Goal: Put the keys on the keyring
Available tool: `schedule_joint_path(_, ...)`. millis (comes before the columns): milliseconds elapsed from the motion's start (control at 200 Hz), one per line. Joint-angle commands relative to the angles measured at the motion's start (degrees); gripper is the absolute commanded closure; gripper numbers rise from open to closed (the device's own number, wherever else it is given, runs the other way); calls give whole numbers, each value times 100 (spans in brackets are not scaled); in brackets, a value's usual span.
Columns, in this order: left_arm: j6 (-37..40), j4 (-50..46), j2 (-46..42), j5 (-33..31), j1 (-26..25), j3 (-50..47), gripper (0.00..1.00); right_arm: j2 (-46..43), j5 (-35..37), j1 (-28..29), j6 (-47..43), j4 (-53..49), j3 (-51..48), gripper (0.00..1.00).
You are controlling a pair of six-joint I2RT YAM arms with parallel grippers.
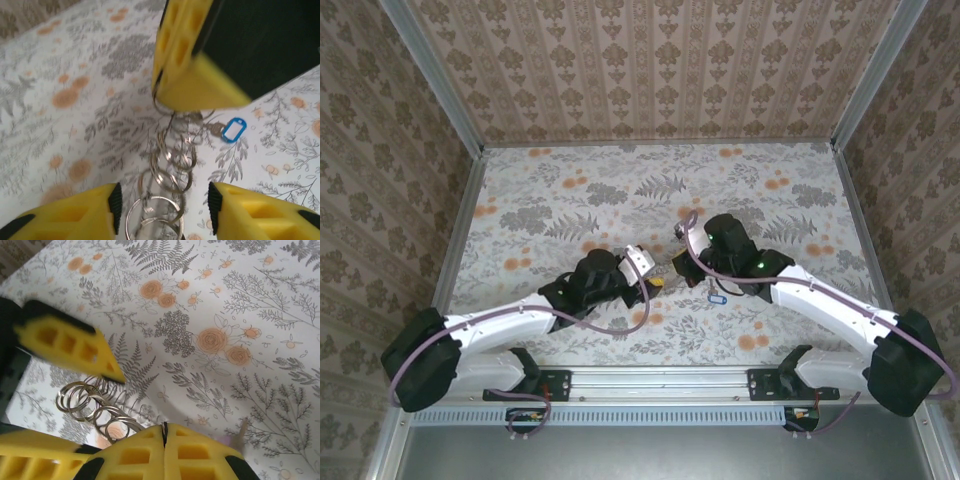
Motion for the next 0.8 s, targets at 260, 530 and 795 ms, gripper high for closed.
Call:
schedule_joint_path(260, 387, -1341, -1997, 1603, 458, 146, 37, -565, -2020, -274, -3113, 186, 99, 100)
schedule_joint_path(530, 397, -1677, -1973, 2176, 1165, 322, 59, -521, -3101, -302, -3591, 183, 275, 100)
schedule_joint_path(795, 263, -625, -1133, 2855, 1078, 307, 61, -556, -3128, -302, -3347, 648, 177, 100)
